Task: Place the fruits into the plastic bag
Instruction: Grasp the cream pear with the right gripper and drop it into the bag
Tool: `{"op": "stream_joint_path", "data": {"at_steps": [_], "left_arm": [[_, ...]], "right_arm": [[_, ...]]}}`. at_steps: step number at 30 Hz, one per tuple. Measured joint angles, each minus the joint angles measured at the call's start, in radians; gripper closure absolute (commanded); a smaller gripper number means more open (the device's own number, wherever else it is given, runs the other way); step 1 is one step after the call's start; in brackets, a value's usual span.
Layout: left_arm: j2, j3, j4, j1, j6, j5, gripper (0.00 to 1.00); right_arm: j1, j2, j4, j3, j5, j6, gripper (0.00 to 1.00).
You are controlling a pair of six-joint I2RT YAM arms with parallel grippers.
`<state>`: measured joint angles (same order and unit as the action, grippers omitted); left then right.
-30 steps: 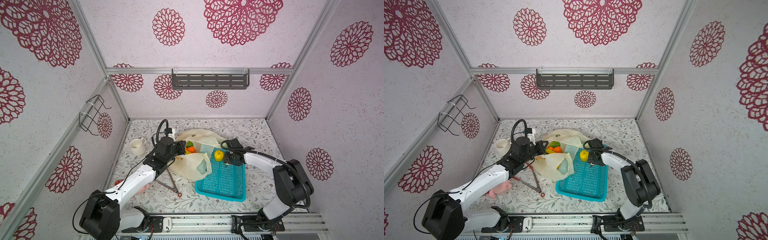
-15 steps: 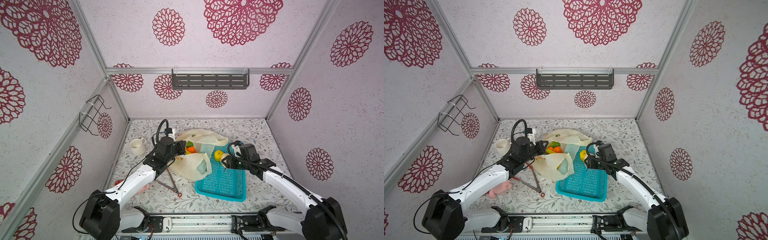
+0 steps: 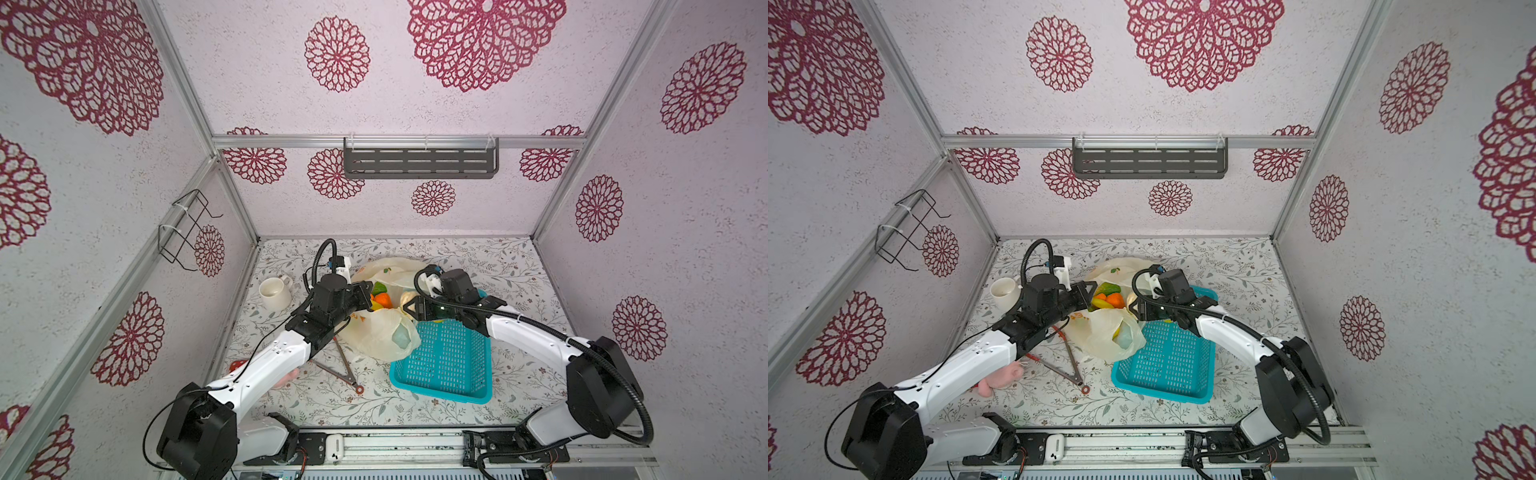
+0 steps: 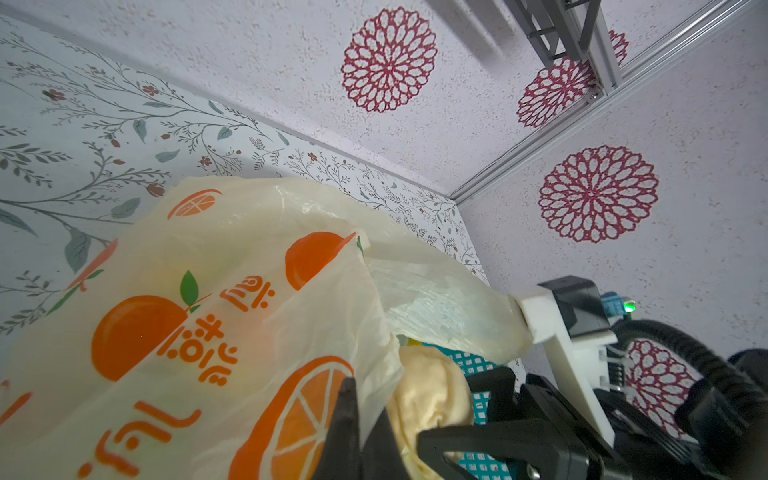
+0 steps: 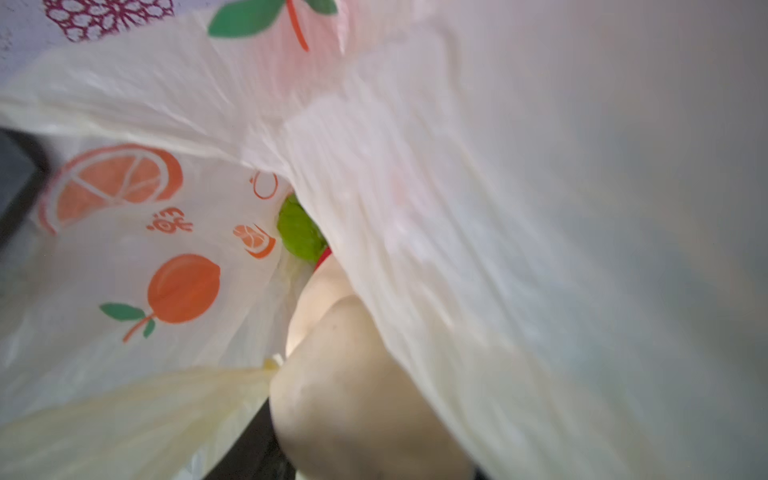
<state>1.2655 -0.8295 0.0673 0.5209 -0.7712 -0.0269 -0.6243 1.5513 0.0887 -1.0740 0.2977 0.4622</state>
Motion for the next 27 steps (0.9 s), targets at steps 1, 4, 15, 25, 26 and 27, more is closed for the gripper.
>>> {"op": "stream_joint_path", "data": {"at_steps": [1, 4, 15, 25, 26, 27], "left_arm": [[0.000, 0.000, 0.000, 0.000, 0.000, 0.001, 1.00], [0.000, 0.000, -0.001, 0.003, 0.000, 0.006, 1.00], [-0.028, 0.003, -0.006, 0.005, 0.000, 0.019, 1.00], [-0.029, 0.003, -0.006, 0.008, 0.000, 0.018, 1.00], [-0.029, 0.003, -0.006, 0.008, 0.000, 0.018, 1.00], [-0.029, 0.003, -0.006, 0.008, 0.000, 0.019, 1.00]], "right_arm": [[-0.005, 0.019, -0.008, -0.023, -0.004, 0.000, 0.50], [-0.018, 0.081, -0.028, -0.090, -0.018, 0.000, 0.46], [-0.028, 0.166, -0.055, -0.119, -0.082, 0.029, 0.25], [-0.028, 0.094, -0.031, -0.039, -0.113, 0.027, 0.21], [-0.028, 0.078, -0.031, -0.032, -0.114, 0.027, 0.21], [-0.028, 0.053, -0.029, -0.019, -0.116, 0.026, 0.21]]}}
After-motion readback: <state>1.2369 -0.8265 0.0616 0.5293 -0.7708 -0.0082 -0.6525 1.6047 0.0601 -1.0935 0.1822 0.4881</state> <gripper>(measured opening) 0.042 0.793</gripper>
